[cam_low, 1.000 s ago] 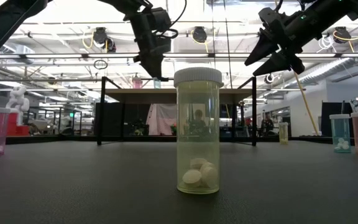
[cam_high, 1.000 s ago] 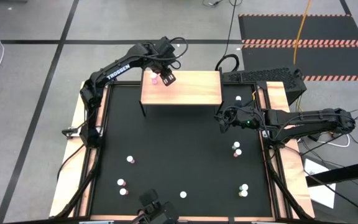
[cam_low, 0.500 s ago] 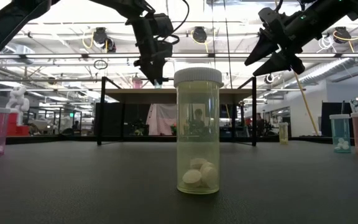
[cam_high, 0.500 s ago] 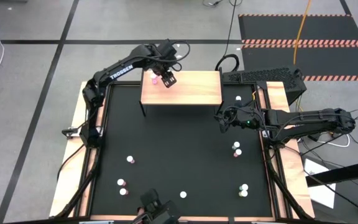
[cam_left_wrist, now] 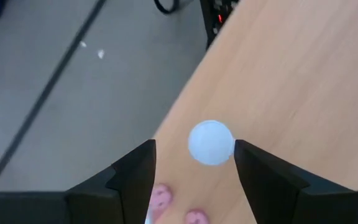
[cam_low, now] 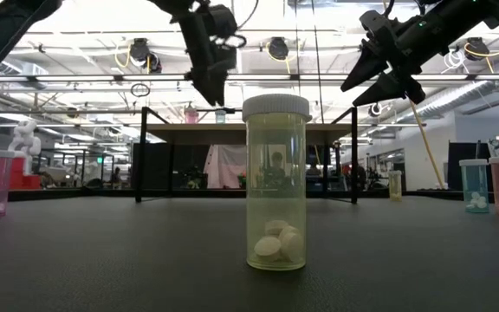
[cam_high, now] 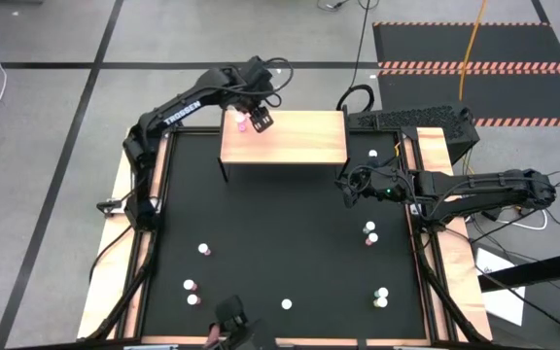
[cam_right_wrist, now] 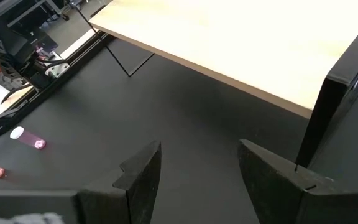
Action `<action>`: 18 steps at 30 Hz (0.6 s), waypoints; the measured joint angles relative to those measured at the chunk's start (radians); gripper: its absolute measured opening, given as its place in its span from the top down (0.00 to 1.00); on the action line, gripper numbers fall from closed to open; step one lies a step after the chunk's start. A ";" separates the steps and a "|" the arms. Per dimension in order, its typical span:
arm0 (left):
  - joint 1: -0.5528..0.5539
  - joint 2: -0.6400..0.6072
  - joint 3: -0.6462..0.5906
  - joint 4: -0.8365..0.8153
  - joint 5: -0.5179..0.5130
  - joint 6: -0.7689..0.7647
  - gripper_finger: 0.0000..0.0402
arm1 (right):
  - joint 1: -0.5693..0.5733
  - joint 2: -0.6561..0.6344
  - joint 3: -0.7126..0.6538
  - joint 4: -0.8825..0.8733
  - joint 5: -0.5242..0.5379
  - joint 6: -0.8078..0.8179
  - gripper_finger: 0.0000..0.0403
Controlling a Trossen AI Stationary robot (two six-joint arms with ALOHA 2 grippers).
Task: Pick and place medicine bottles onto shelf by color
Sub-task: Put the bottom left yellow pill bottle on the shelf
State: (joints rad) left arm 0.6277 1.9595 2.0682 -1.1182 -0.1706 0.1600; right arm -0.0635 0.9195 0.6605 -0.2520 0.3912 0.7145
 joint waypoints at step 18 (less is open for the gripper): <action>-0.188 -0.275 0.002 0.065 0.272 0.013 0.46 | -0.008 0.000 0.000 -0.015 0.004 0.126 0.48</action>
State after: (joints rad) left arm 0.4398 1.6847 2.0705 -1.0535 0.1012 0.1731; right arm -0.0710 0.9195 0.6605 -0.2668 0.3950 0.8403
